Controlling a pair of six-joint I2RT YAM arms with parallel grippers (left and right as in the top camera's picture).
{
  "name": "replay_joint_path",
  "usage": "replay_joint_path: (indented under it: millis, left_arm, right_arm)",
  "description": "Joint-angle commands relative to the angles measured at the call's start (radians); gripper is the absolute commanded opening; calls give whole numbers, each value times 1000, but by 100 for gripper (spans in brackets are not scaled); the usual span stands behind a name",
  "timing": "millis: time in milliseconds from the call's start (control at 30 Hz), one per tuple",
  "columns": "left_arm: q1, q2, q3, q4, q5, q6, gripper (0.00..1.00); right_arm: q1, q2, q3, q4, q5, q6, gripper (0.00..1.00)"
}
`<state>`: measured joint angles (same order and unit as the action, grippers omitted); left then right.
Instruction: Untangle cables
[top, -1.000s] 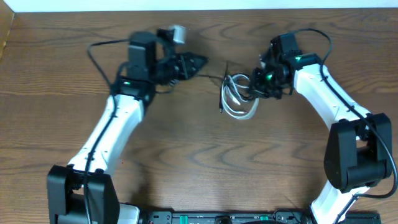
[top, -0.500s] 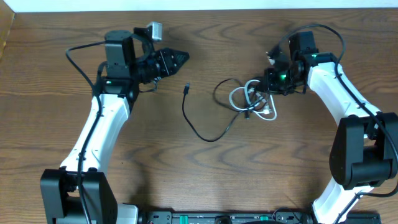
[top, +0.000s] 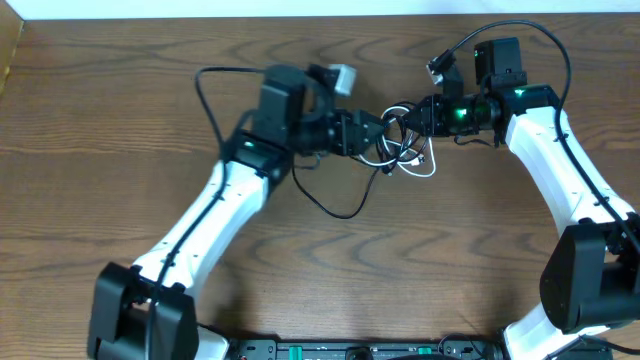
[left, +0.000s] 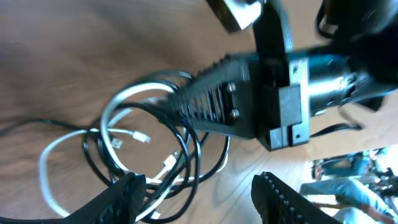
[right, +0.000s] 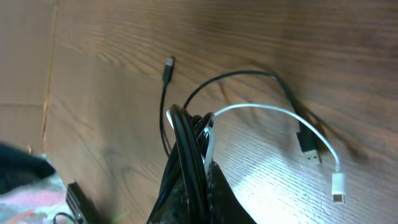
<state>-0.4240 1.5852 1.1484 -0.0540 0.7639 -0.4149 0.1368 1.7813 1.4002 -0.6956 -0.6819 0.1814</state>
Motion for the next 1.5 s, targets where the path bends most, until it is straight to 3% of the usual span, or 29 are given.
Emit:
replay_joint_path:
  millis: [0,233,333,467,567,633,667,700,800,1100,1467]
  left_arm:
    - [-90,66,17,-1,-164,10,59]
    - [-176,163,17,83,-287,10,57]
    - [-185,200,17,130,-300,9,50]
    - [-184,224,17,128,-475,10,47]
    - [-184,224,17,146,-523,10,38]
    - [-184,224,17,150,-523,10,24]
    - [-184,224,17,150,-523,11,11]
    - [-181,224,17,150,-523,12,8]
    - [-154,212,17,150,-522,18,8]
    - [-31,58,17,77,-522,53,7]
    - [108,-192,17,-148,-523,134,7]
  right_arm:
    - [4,-8,0,-8,18,32,1]
    - [9,-8,0,-12,18,31,1]
    - [9,-8,0,-14,18,31,1]
    - [12,-8,0,-24,22,30,1]
    - [15,-8,0,-31,38,27,1]
    - [14,-8,0,-38,61,28,1]
    - [14,-8,0,-42,78,37,1]
    - [14,-8,0,-53,129,70,1]
    - [13,-8,0,-110,331,183,1]
    - [13,-8,-2,-174,528,234,1]
    - [6,6,-6,-219,541,209,2]
